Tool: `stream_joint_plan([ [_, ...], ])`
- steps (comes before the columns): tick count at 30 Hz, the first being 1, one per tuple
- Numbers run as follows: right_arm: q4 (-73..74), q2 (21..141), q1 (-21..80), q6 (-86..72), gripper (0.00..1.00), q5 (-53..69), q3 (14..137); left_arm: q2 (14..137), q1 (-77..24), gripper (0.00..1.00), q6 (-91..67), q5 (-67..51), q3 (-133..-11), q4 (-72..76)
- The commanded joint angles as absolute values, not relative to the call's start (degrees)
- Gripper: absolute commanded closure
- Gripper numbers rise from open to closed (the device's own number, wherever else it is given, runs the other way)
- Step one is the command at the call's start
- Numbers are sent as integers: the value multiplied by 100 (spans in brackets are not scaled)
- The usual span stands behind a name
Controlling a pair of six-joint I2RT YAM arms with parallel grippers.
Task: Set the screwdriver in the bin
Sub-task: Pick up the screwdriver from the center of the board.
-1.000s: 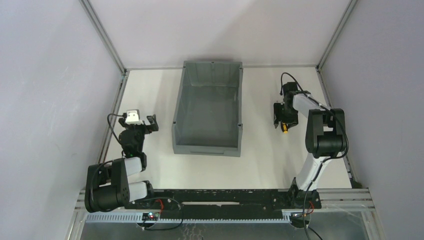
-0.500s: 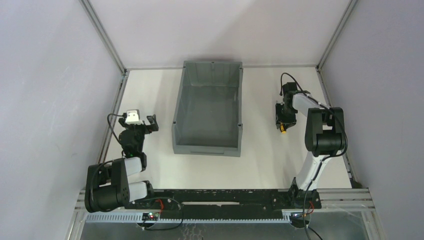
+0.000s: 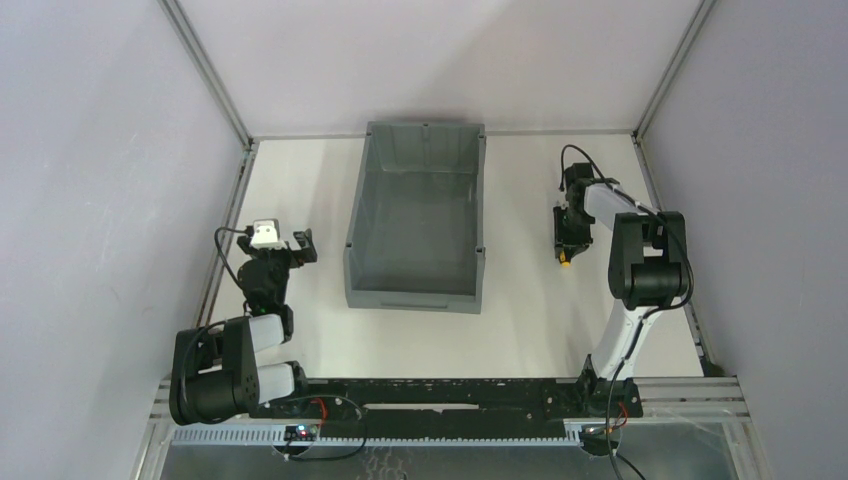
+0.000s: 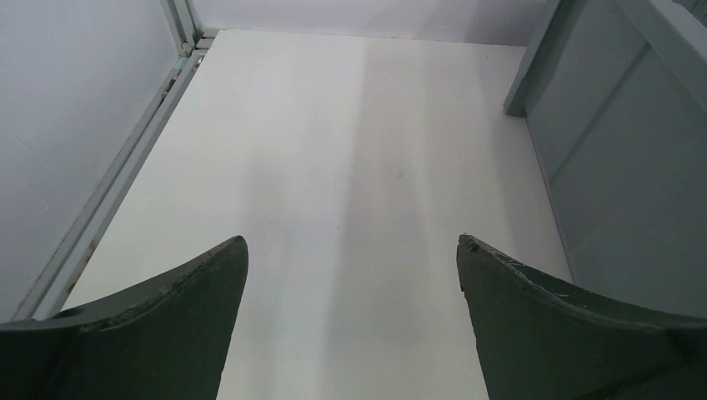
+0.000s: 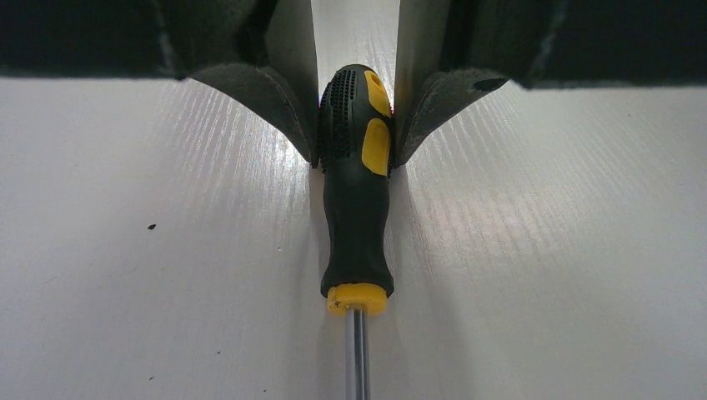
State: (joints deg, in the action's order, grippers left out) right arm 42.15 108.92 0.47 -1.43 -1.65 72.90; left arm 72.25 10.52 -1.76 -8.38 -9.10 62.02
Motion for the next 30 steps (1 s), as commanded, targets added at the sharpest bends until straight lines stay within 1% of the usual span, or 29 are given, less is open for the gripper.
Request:
stream_joint_plan([
  [1, 4226, 10973, 35, -218, 84, -182, 7479, 7232, 1051, 0, -258, -923, -752, 6794],
  [3, 4250, 10952, 35, -220, 93, -161, 7508, 7229, 1053, 0, -261, -923, -749, 6789],
  [4, 4272, 10945, 35, -226, 98, -154, 7534, 7233, 1051, 0, -258, -925, -750, 6789],
  [5, 4306, 10936, 35, -240, 100, -150, 7565, 7233, 1047, 0, -257, -923, -752, 6787],
  [30, 5178, 10215, 143, -384, 100, -321, 8429, 7229, 1028, 0, -255, -896, -753, 6794],
])
